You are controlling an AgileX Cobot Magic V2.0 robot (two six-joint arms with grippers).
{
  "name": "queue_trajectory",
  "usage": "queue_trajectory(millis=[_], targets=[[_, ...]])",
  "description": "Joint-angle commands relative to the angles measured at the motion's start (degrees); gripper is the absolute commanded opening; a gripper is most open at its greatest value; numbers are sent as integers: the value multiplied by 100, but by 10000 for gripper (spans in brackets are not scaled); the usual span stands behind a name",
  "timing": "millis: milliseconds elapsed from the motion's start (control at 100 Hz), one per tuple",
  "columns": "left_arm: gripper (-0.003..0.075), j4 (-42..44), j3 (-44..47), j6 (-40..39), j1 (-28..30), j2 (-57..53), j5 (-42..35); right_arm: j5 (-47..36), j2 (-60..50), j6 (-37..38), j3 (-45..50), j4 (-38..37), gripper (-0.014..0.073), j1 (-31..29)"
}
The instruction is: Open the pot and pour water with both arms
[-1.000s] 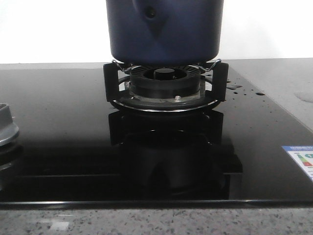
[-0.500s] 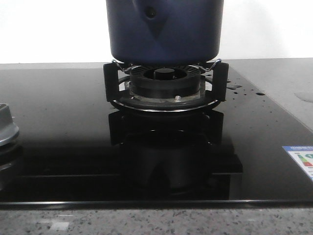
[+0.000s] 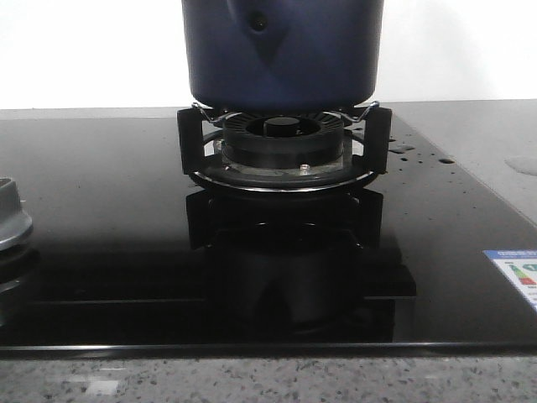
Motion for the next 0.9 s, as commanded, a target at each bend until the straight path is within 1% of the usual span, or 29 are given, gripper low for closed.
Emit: queue_trajectory(millis=[0,140,250,310,380,430,480,560,660,740,810,890], targets=[[315,-489,-188,-62,13,-150,-117,51,-188,646,-185,462,195,-3],[315,-489,-188,-62,13,-150,-117,701,-348,1893,-50,1580,195,-3],[315,-489,-188,-75,13,-150,-117,1652,-562,2710,-44,2654,195,-3],[315,-489,-188,-75,13,-150,-117,2120,-667,2811,-35,3221,195,-54],[315,-489,-188,-75,13,-150,-117,2290,-808,2811,72,3767,195,-232],[315,-489,-188,-75,13,-150,-117,2126,-961,2841,258,4017,194,-431],[315,-489,-188,-75,13,-138,-117,1869,-1115,3027,510,4174,183,-699],[315,-489,-188,-90,13,-124,-117,1383,-1377,3525,1099,4271,150,-1117],[315,-489,-188,-103,13,-124,-117,425,-1694,4121,1939,4271,115,-1741],[315,-489,-188,-103,13,-124,-117,-273,-1864,4508,2630,4271,113,-2254],[315,-489,-188,-103,13,-124,-117,-826,-1920,4713,3128,4271,113,-2612],[315,-489,-188,-103,13,-124,-117,-1469,-1919,4738,3572,4282,113,-2928]])
